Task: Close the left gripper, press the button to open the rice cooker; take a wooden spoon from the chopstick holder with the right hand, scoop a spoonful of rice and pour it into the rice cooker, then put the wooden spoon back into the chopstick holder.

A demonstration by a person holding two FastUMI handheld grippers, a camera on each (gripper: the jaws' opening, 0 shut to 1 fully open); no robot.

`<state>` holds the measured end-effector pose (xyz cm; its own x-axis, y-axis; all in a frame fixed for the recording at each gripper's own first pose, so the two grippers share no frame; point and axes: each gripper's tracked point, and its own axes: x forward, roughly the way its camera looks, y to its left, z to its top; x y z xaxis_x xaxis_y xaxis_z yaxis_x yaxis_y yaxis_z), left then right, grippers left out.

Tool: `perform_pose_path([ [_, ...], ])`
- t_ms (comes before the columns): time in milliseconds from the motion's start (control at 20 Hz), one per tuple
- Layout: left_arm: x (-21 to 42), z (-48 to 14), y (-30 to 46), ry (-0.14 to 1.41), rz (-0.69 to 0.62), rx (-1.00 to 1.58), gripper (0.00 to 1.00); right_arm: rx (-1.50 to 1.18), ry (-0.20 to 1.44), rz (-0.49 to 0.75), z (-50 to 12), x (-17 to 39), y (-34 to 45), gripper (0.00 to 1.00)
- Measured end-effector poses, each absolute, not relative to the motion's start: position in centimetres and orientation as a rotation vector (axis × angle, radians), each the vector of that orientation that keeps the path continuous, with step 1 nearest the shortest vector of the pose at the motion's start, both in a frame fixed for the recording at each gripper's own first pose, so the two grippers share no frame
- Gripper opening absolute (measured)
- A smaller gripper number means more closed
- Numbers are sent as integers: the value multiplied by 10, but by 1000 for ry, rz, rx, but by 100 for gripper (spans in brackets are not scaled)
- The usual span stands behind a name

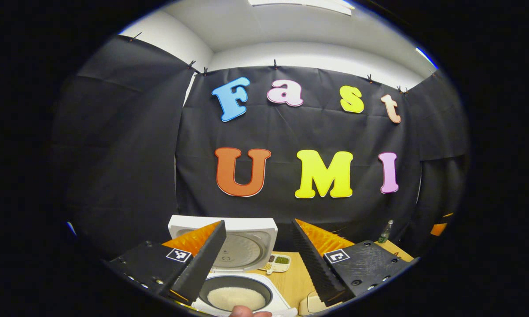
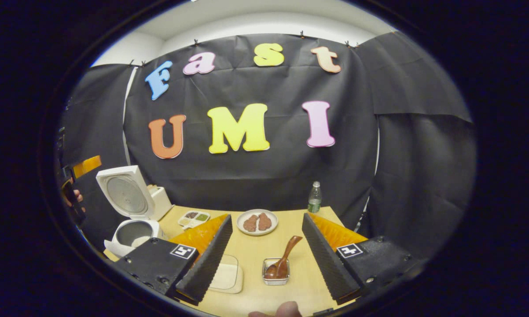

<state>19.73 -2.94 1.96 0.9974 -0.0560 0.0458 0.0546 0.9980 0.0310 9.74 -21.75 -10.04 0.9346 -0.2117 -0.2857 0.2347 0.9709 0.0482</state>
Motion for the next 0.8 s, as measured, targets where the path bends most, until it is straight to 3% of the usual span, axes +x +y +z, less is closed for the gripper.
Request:
perform_pose_path([
  [300,154,-9,-40,-8,-37,69,94,140,395,-276,-155,100,-261,99],
  [800,146,-23,-66,86,-19,6,94,410,570,-192,-276,163,-277,99],
])
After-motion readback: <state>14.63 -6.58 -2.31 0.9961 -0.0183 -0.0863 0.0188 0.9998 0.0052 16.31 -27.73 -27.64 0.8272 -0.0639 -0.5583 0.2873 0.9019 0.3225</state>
